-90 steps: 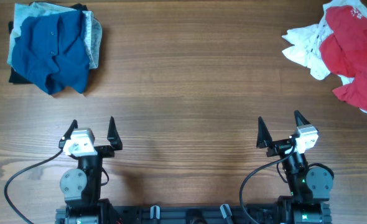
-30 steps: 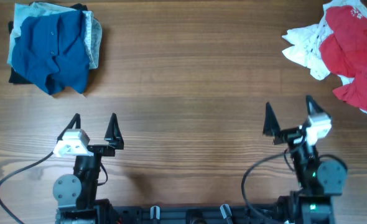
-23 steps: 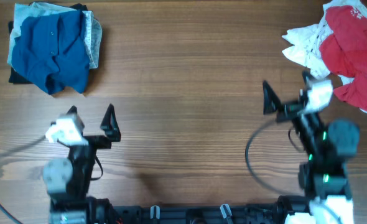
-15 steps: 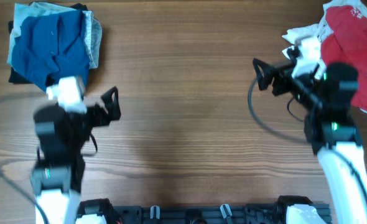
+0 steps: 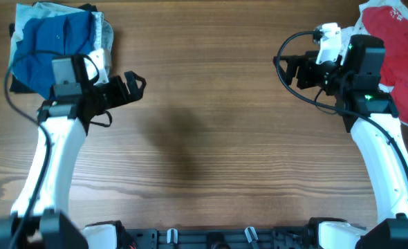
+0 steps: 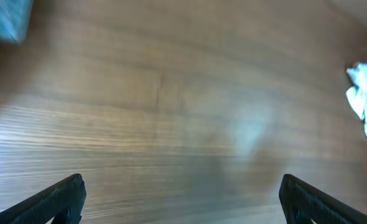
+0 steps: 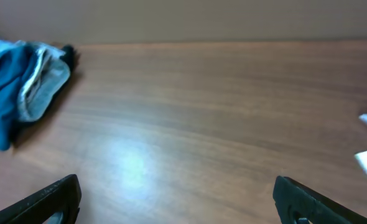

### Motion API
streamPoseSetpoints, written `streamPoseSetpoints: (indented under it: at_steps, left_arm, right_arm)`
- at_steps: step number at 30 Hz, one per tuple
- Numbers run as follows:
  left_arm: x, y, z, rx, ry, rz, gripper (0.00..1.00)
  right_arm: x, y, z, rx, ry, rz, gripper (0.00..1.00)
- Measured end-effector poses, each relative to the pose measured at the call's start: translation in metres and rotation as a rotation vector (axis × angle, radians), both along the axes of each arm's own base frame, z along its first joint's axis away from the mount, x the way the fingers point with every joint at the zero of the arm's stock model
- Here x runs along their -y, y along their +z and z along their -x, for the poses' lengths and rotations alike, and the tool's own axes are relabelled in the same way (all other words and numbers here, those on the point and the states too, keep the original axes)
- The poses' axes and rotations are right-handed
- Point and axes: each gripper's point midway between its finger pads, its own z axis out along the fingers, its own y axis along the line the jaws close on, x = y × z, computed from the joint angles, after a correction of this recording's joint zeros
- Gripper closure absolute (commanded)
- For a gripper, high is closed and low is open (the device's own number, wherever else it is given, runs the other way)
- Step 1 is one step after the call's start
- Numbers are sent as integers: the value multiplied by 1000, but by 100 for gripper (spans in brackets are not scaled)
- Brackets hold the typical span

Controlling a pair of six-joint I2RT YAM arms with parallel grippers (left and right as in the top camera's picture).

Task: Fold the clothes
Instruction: 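Raise both arms and move the right gripper toward the red clothes pile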

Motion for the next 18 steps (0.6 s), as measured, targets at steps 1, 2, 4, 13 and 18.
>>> streamPoseSetpoints:
  at_steps: [1, 2, 4, 13, 18]
  left_arm:
    - [3, -5, -1, -11, -9, 16, 1]
    - [6, -10, -4, -19, -22, 37, 0]
    - [14, -12, -8, -11, -48, 60, 1]
    - [82, -4, -9, 55, -197, -49, 0]
    - [121, -1, -5, 118, -262, -148, 0]
  right_arm:
    - [7, 2, -3, 12, -27, 3, 0]
    - [15, 4, -6, 18, -52, 2, 0]
    - [38, 7, -10, 31, -118, -4, 0]
    - [232, 5, 11, 18, -665, 21, 8]
    - [316, -21, 38, -37, -943, 64, 2]
